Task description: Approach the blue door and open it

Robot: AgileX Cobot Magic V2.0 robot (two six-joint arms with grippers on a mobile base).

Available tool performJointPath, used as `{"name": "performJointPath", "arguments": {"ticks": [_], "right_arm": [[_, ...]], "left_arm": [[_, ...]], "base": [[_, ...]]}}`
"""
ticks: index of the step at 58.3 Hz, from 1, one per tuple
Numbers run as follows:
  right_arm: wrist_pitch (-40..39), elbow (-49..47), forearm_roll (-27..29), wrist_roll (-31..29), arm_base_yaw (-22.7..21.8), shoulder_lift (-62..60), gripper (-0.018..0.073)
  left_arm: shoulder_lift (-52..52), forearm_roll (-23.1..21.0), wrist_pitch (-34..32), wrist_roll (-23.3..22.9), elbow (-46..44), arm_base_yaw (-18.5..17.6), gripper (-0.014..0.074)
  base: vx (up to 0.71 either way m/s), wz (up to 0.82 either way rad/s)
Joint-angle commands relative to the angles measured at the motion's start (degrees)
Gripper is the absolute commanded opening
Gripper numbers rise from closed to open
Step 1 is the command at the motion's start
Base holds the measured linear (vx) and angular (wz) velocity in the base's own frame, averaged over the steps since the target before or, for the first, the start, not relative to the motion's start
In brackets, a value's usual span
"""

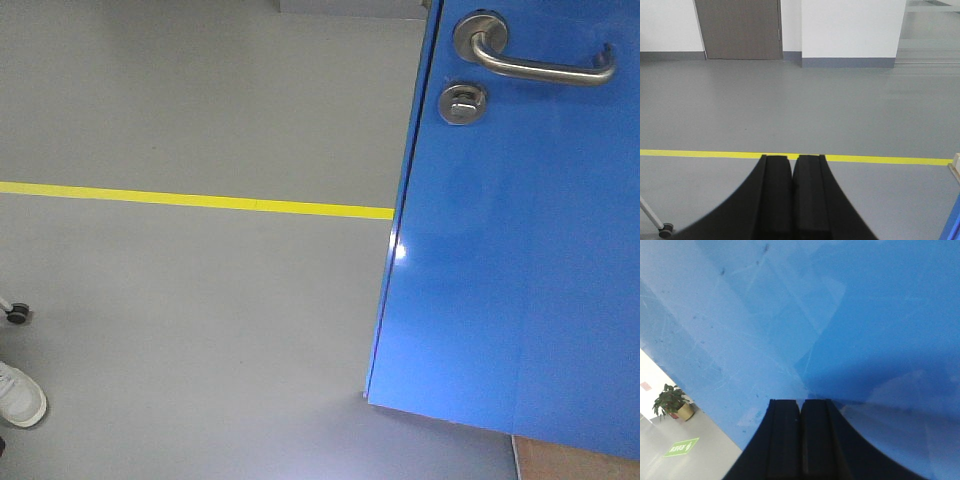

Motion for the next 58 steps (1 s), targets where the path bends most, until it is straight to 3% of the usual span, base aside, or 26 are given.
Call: {"name": "performJointPath", "arguments": {"ticks": [1, 18, 35, 42, 48, 58], "right_arm": [[-4.60, -1.43, 1.87, -0.68, -0.30, -1.78, 0.0012], [-4.85, -1.43, 0.07, -0.68, -0.30, -2.20, 0.0012], [6.45, -1.28, -27.26, 5.59, -0.18, -12.61, 0.0012], [8.47, -0.96, -36.11, 5.97, -0.18, -17.62, 0.0012], [4.98, 5.18, -40.45, 5.04, -0.18, -23.49, 0.0012], [-10.37, 27.76, -41.88, 3.05, -0.18, -37.31, 0.0012]], "left_arm": [[-0.66, -0.42, -4.76, -0.20, -1.52, -0.36, 0.0073], [-0.66, -0.42, -4.76, -0.20, -1.52, -0.36, 0.0073], [-0.66, -0.42, -4.76, -0.20, -1.52, -0.36, 0.0073], [-0.66, -0.42, -4.76, -0.20, -1.52, -0.36, 0.0073], [-0.66, -0.42, -4.76, -0.20, -1.52, -0.36, 0.0073], [-0.66, -0.42, -4.76, -0.20, -1.52, -0.36, 0.0073]], "base": [[0.00, 0.00], [0.00, 0.00], [0.00, 0.00], [0.00, 0.00], [0.00, 0.00], [0.00, 0.00]]}}
